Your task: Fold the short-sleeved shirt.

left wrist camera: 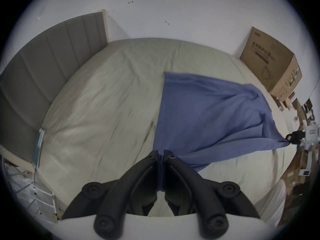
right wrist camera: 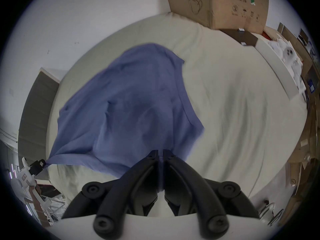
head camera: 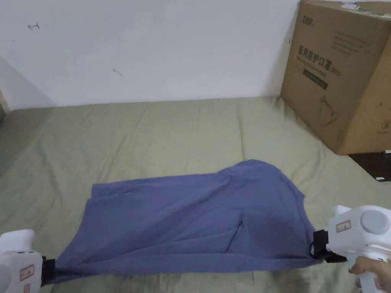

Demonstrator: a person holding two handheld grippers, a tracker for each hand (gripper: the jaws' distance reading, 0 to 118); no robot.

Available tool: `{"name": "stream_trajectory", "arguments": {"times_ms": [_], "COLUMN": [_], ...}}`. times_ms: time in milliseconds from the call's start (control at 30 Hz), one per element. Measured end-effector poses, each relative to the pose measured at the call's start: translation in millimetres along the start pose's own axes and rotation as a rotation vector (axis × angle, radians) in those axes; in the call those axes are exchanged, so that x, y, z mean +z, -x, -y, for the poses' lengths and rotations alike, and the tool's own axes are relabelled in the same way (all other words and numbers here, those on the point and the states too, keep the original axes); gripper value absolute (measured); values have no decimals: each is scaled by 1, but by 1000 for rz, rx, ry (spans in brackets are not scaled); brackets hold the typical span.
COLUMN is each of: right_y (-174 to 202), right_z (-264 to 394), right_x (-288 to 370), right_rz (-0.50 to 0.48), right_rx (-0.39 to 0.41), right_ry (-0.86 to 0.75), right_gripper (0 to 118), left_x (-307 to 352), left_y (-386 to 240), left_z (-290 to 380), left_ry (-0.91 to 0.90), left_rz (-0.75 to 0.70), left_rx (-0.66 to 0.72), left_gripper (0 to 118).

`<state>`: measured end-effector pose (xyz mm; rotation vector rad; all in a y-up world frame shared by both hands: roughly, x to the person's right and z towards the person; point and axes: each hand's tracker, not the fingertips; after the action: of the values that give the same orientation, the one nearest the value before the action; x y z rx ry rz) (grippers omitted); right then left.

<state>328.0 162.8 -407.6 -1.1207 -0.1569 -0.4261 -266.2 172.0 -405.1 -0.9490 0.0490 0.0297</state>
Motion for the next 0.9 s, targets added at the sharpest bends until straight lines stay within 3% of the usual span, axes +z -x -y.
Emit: {"name": "stream_trajectory", "arguments": {"times_ms": [100,333,400,533,667,900], "right_y": [-20,-40,-45,-58,-54,-53], "right_z": [45,94,97,93,88,84], "right_x": [13,28,30,35,44,34], "right_rz": [-29,-15,-8,-34,-4,10], "right_rx": [-60,-5,-6,-80,-5,-7], "right_ry": [13,34,30,5,-7,13], "right_gripper": [4,4,4,4,4,4], "left_x": [14,38,40,46,52,39], "left_y": [2,13,16,21,25,28], "left_z": [41,93,96,93,88,90], "left_ry": [16,40,43,17,6,18], "left_rz": [-4,30,41,60,76,83], "left_rx": [-26,16,31,52,37,25], "left_gripper": [4,4,4,4,4,5]}}
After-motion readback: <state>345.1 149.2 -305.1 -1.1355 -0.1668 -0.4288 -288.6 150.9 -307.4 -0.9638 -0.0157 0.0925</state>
